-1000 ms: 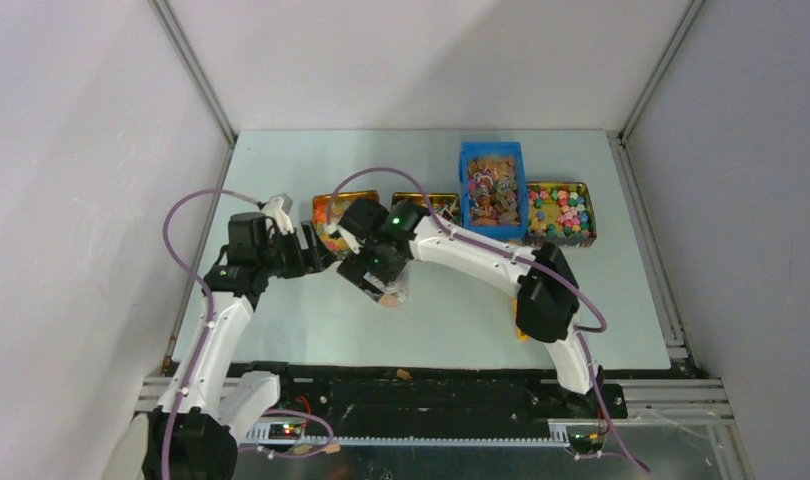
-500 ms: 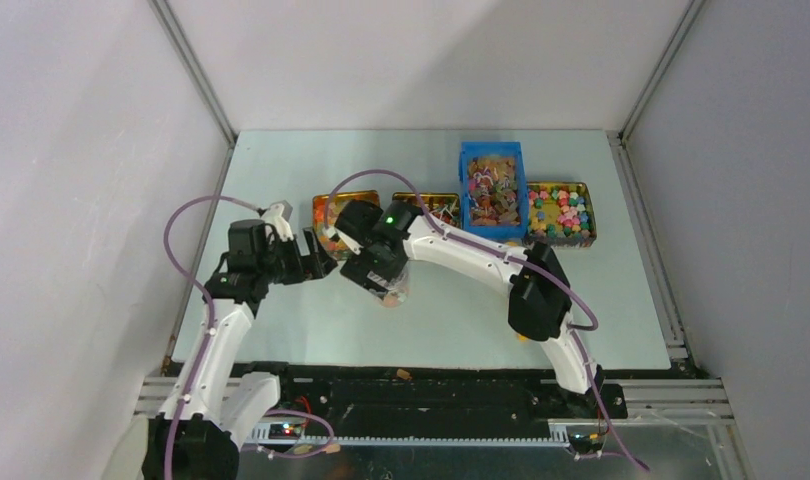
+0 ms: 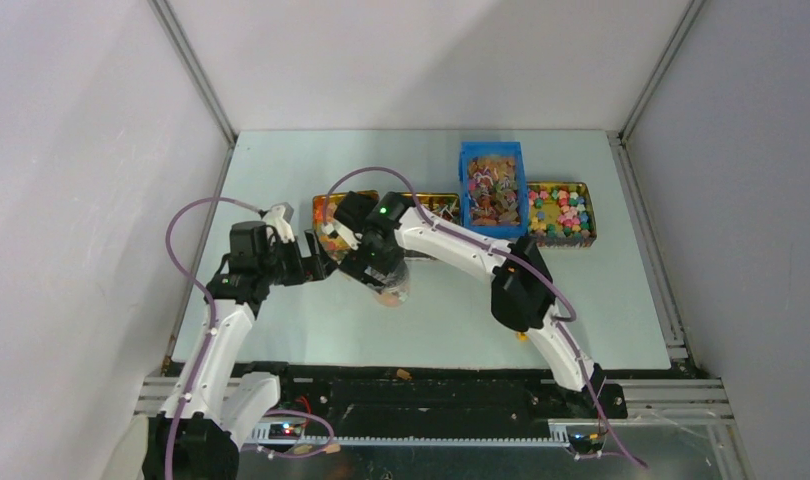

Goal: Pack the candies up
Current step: Pick up the packing bottle from the center of the board.

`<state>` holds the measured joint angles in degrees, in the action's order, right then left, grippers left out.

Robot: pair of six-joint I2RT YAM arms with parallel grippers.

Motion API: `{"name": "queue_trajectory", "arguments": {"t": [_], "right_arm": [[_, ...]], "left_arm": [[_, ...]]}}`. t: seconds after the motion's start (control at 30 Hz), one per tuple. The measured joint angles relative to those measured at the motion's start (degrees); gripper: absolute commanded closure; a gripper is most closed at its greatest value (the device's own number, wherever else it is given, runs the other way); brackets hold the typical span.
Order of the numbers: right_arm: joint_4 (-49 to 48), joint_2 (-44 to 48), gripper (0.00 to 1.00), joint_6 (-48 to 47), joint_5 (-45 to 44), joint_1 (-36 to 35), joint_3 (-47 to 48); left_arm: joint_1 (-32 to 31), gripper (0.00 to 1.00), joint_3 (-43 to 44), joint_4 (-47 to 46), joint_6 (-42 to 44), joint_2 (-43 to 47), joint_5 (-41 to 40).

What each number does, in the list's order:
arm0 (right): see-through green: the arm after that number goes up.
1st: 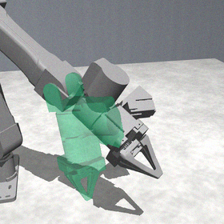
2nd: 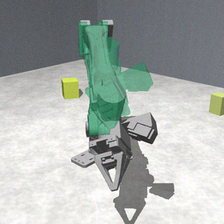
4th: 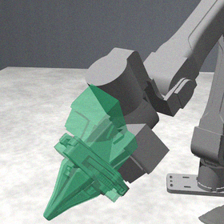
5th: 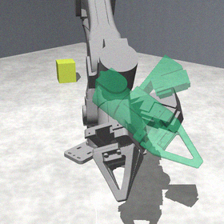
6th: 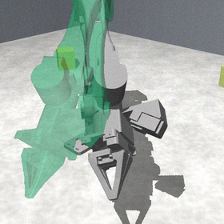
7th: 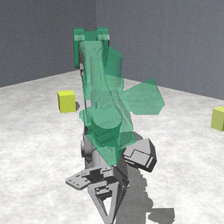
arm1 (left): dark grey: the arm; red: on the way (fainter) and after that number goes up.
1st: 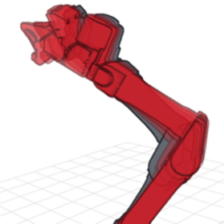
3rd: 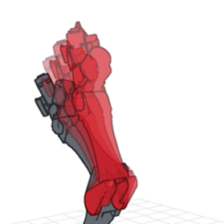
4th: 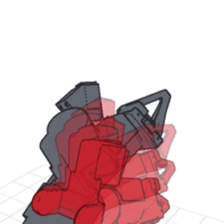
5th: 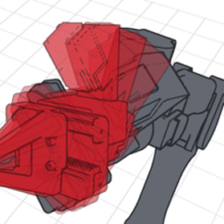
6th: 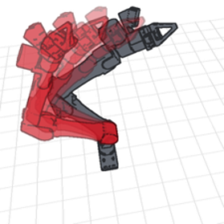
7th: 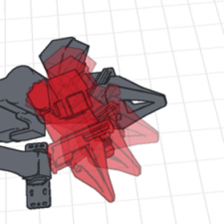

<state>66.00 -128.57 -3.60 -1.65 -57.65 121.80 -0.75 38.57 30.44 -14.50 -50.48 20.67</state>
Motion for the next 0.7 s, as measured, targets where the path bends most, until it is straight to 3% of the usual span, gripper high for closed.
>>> {"name": "queue_trajectory", "arguments": {"t": [0.13,0.37,0.57,0.7], "right_arm": [[1.2,-1.2,0.02,-0.4,0.6,0.9,0.2],[1.7,-1.4,0.15,-0.8,1.6,1.7,0.4],[1.9,-1.5,0.16,1.7,2.9,1.7,0.7],[2.1,-1.5,0.11,4.3,3.3,1.7,0.8]], "left_arm": [[0.0,0.03,0.0,-0.5,0.0,0.0,0.0],[0.0,0.03,0.0,-0.9,0.0,-0.2,0.0],[0.0,0.03,0.0,-1.6,0.0,-0.2,0.0],[0.0,0.03,-0.1,-2.2,0.0,-0.4,0.0]]}}
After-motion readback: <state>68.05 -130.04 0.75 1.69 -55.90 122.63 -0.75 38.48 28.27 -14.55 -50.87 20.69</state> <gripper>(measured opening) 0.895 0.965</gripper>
